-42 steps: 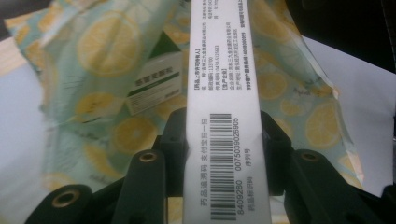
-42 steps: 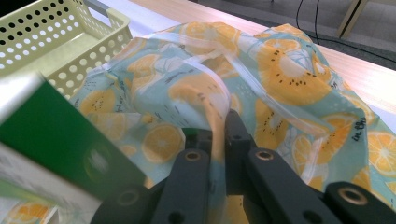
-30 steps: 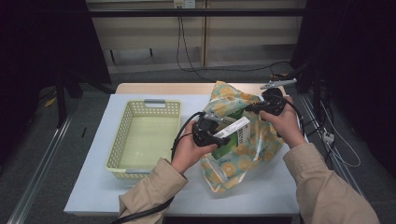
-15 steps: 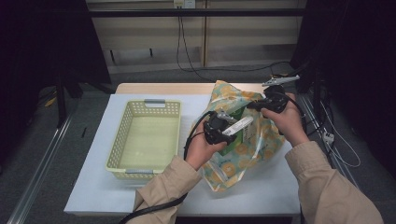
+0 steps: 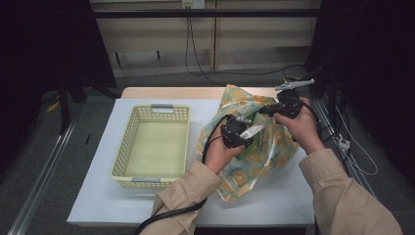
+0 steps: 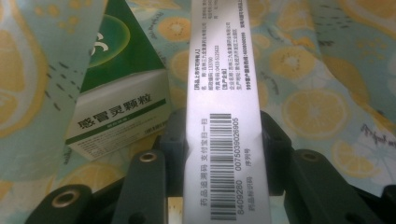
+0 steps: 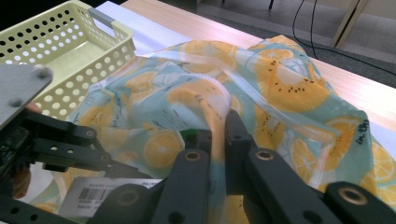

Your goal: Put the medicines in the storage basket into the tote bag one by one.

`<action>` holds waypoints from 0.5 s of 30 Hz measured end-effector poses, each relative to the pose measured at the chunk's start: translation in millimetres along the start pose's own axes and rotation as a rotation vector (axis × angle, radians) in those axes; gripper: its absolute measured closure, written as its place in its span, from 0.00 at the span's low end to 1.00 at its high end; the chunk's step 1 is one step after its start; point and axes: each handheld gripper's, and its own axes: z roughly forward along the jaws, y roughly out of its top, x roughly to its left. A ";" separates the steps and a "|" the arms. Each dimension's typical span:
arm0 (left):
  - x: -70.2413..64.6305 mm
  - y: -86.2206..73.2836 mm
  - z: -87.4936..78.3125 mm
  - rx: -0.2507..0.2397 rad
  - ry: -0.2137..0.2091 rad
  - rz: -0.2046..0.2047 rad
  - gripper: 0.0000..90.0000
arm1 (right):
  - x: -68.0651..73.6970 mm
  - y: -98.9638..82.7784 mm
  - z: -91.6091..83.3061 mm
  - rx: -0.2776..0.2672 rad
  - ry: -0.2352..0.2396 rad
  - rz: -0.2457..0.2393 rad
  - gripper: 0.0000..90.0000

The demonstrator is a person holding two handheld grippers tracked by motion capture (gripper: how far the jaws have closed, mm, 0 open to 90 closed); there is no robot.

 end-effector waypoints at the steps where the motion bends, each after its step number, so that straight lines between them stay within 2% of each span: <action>1: 1.0 0.0 1.3 0.000 -0.003 -0.002 0.69 | -0.3 -0.3 -0.3 -0.001 0.000 0.004 0.99; 15: -1.1 5.4 12.6 -0.020 0.006 -0.012 0.69 | -2.3 -2.4 -0.3 -0.005 0.005 0.012 0.99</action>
